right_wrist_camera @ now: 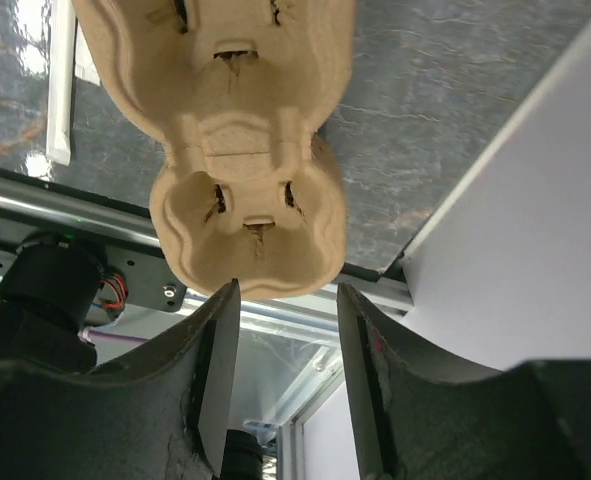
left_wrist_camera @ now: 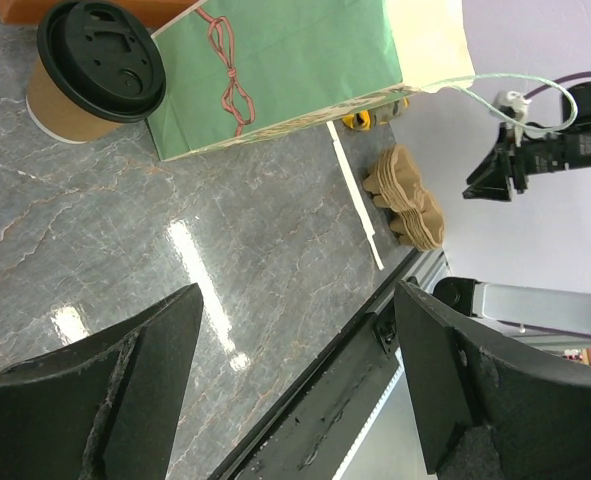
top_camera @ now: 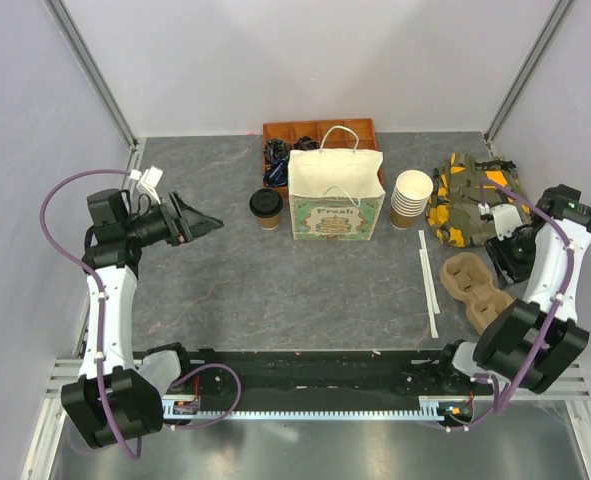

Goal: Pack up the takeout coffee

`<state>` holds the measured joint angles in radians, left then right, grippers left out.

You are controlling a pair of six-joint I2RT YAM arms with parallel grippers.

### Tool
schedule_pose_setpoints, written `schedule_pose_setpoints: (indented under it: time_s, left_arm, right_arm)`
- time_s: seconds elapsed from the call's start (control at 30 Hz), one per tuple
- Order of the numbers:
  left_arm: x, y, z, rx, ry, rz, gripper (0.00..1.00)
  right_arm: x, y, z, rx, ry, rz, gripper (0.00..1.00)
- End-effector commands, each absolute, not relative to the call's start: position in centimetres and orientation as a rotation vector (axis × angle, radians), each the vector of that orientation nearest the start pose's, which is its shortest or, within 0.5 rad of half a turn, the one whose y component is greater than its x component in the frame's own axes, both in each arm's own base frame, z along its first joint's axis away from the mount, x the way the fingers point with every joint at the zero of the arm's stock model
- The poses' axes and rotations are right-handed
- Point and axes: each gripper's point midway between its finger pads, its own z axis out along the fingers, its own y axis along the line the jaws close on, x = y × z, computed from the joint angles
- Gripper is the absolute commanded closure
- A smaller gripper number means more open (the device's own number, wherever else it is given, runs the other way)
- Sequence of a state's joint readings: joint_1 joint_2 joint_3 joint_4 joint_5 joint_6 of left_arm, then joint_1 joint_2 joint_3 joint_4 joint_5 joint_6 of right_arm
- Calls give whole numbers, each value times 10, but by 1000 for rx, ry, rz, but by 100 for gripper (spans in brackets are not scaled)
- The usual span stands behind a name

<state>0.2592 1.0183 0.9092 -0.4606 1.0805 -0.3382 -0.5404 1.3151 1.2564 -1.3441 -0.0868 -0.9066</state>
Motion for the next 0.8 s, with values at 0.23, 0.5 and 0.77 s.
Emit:
schedule_pose_setpoints:
  time_s: [0.23,0.5,0.77]
  left_arm:
    - [264,-102,275,151,1949,-1182,16]
    - [262,-103,274,146,1951,-1173,17]
    - [264,-104,273,138,1957,-1174,17]
  right_arm:
    - [179,-142,135,-815,2957,124,56]
    - [179,-146,119,-856,2985,207,58]
    - [185,-149,105,-859,2985,226,60]
